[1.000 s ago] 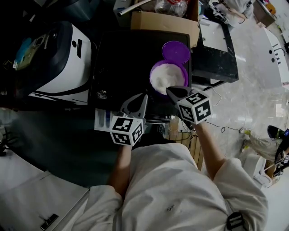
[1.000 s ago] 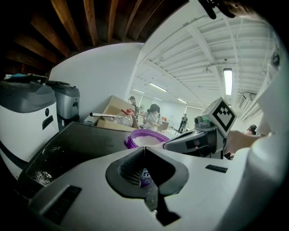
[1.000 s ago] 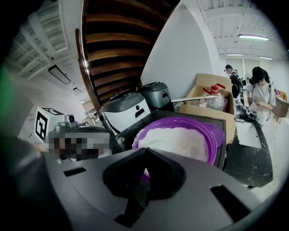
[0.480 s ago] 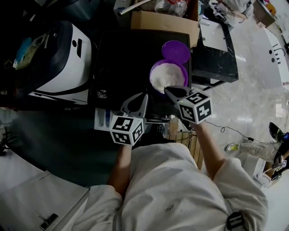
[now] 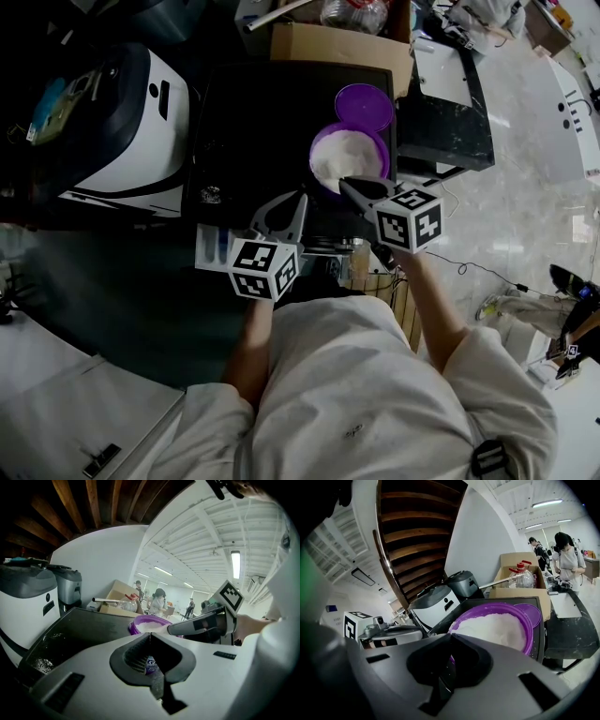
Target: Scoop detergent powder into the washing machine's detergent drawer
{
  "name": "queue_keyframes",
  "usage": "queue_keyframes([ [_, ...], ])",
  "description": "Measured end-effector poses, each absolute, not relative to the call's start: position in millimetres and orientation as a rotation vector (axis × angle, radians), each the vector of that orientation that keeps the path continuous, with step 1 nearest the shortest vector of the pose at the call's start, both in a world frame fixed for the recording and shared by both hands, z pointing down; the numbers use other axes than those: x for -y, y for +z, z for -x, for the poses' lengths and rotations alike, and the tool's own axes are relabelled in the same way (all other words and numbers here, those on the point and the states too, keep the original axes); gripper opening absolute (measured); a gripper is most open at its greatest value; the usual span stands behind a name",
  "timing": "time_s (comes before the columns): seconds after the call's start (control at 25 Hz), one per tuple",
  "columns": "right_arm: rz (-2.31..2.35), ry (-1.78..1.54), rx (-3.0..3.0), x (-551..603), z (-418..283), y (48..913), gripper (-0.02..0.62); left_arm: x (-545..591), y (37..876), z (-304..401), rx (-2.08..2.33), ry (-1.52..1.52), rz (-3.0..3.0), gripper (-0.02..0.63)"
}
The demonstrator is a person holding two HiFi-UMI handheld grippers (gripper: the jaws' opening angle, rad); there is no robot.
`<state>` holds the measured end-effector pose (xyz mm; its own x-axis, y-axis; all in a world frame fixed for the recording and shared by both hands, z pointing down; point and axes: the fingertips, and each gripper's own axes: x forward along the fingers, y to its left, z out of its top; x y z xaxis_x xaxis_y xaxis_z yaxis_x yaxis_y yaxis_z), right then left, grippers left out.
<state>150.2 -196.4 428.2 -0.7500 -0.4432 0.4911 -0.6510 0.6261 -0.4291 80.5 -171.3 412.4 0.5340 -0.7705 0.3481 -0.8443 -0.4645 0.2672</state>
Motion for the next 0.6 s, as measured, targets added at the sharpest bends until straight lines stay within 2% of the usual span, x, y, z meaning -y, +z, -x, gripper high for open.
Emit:
queue_keyframes([
  [0.4,-0.928,1.22,2.554,197.5,-155.1,429.4,0.005,171.7,411.9,-82.8,1.319,0.251,-2.377,0.02],
  [0.6,-0.943,1.255,2.566,197.3,-151.2,427.9,0.005,171.6,412.3,-84.5,1.317,0.251,-2.378,0.02],
])
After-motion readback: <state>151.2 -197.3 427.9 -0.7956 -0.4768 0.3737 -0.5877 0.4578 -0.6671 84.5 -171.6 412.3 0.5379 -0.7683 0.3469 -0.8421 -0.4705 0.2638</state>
